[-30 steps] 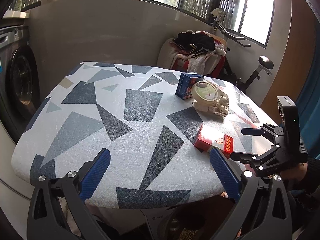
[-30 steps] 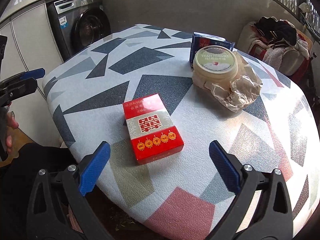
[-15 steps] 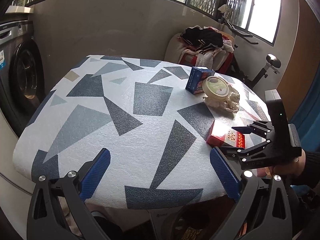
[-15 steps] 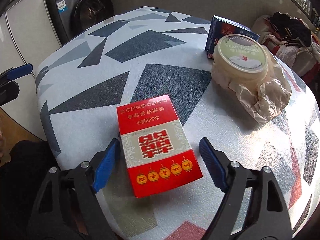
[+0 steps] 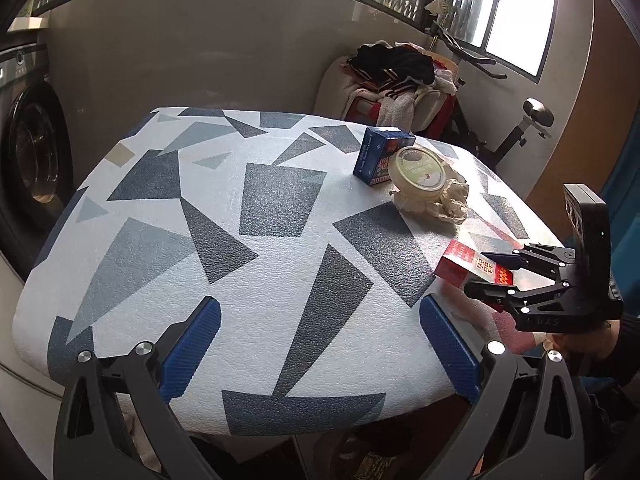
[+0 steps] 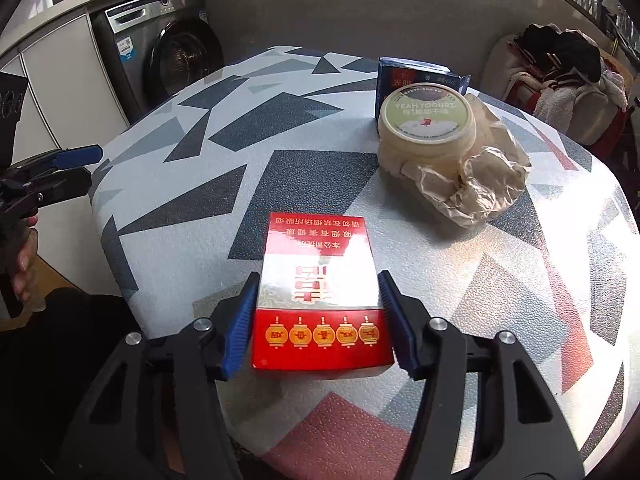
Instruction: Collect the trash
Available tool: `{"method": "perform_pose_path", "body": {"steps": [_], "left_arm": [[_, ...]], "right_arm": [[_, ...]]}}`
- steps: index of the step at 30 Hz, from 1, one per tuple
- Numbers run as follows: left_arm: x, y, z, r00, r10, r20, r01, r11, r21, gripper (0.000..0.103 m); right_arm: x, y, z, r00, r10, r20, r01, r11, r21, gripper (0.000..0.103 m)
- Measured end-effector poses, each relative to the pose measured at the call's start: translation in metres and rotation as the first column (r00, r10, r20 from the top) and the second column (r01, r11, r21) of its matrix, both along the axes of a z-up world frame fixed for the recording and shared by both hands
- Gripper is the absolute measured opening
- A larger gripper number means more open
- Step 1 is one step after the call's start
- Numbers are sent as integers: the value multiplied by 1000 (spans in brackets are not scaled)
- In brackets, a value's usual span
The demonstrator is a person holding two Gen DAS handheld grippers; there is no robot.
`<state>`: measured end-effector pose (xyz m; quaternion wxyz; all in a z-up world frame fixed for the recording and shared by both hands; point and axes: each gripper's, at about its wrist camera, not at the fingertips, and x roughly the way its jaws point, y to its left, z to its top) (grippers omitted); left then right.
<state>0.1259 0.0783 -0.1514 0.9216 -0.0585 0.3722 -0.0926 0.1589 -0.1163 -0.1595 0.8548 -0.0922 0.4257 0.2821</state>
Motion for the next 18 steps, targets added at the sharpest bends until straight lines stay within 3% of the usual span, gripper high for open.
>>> {"method": "perform_pose_path", "body": {"steps": [8, 11, 13, 18], "left_arm": [[45, -33, 10, 997, -76, -9, 76, 997, -23, 97], [76, -54, 15, 992, -124, 7, 123, 989, 80, 94], [102, -67, 20, 986, -167, 29, 159, 972, 174, 81], [177, -80, 31, 972, -234, 31, 224, 955, 195, 71]], "right_arm": [[2, -45, 12, 996, -82, 35, 81, 996, 42, 59], [5, -58, 13, 994, -106, 36, 104, 993, 52, 59], [7, -66, 12, 993, -111, 36, 109, 993, 54, 59], [13, -84, 5, 989, -146, 13, 144, 985, 94, 59]]}}
